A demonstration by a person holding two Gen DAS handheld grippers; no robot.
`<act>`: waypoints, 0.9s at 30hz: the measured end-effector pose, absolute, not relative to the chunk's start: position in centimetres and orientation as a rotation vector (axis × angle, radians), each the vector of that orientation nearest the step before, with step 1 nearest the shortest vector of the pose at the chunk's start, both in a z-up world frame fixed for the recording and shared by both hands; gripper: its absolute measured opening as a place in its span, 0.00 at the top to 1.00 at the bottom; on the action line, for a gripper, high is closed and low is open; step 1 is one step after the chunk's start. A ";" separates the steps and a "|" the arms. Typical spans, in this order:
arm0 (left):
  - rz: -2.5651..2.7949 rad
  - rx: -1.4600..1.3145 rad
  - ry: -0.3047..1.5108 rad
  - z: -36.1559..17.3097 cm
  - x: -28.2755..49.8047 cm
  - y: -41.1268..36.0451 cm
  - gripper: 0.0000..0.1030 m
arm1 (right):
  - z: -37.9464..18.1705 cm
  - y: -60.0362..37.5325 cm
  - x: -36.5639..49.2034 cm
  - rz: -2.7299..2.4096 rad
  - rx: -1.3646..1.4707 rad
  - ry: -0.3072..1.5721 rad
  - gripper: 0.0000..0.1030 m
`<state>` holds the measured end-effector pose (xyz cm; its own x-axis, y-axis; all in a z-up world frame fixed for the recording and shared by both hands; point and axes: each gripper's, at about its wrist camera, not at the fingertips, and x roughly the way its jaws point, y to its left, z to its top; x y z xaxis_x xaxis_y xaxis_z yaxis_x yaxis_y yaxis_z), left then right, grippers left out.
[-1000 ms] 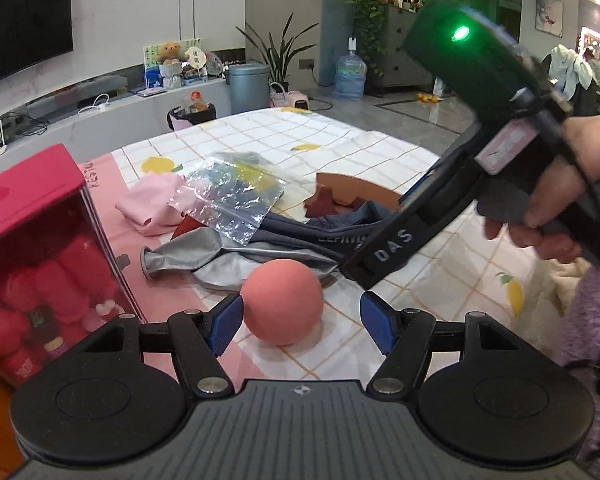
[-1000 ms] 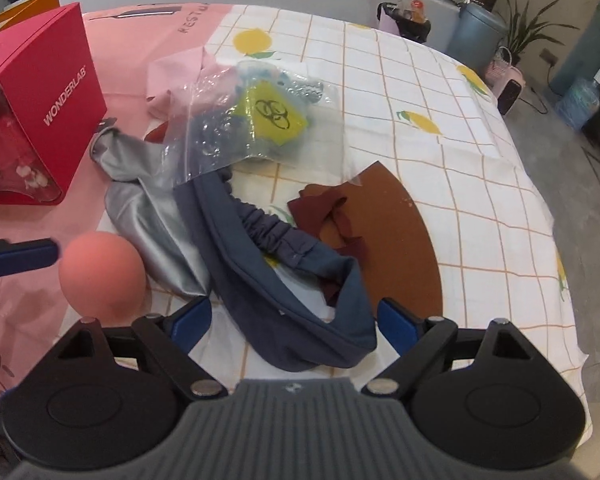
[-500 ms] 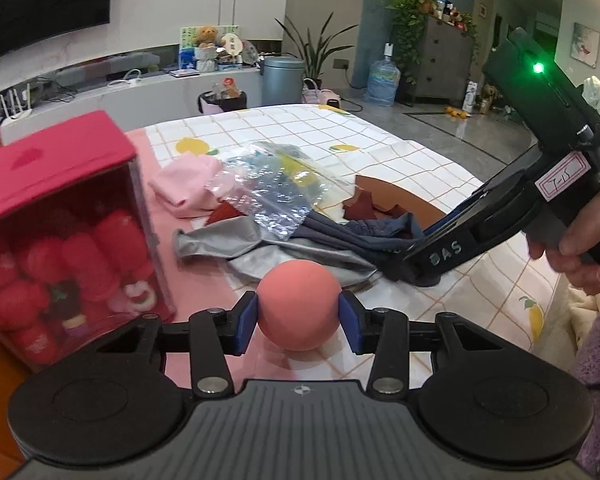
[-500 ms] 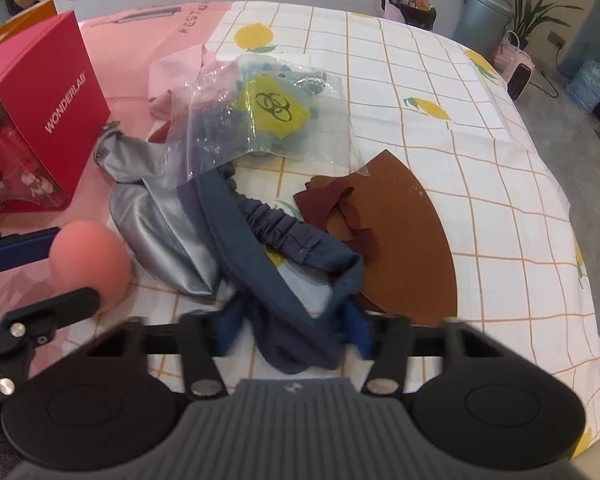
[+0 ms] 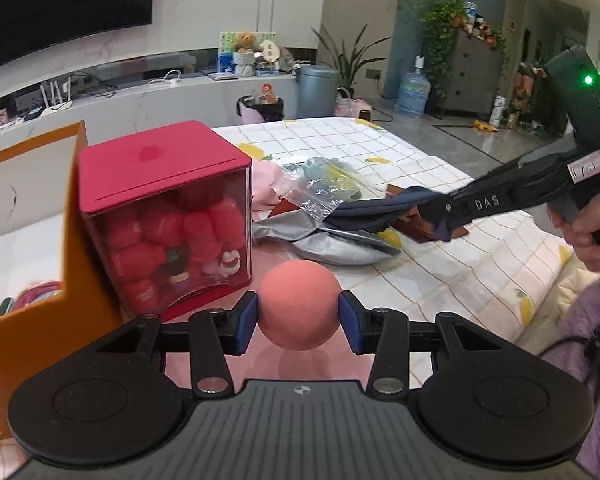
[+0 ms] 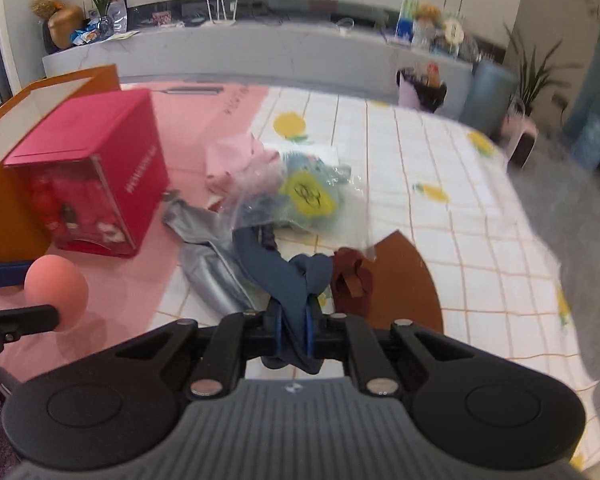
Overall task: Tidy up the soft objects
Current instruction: 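Grasp the peach ball with the left tool while the right tool grasps the navy strap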
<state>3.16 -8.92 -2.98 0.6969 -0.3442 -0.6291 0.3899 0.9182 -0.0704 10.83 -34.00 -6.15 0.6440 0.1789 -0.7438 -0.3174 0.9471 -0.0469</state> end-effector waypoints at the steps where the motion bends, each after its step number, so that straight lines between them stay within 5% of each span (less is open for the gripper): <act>1: -0.419 0.070 0.683 -2.9 2.8 -8.6 0.51 | -5.8 -33.7 10.3 0.282 -0.184 0.816 0.92; 11: -0.398 0.088 0.695 -3.0 1.7 -7.1 0.51 | -8.2 -29.2 8.5 0.387 -0.332 1.038 0.87; 12: -0.399 0.080 0.697 -2.9 1.8 -7.0 0.51 | -8.5 -29.4 9.0 0.380 -0.317 1.056 0.80; 15: -0.403 0.068 0.699 -2.9 1.9 -6.6 0.51 | -8.6 -30.7 10.1 0.336 -0.231 1.062 0.20; 27: -0.422 0.069 0.701 -3.2 1.7 -6.6 0.50 | -12.2 -31.9 14.1 0.252 -0.100 1.225 0.09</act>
<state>1.70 -6.65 -3.23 0.6839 -0.3533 -0.6383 0.3993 0.9135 -0.0778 14.09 -31.92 -12.15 0.3154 0.1370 -0.9390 -0.2443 0.9679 0.0592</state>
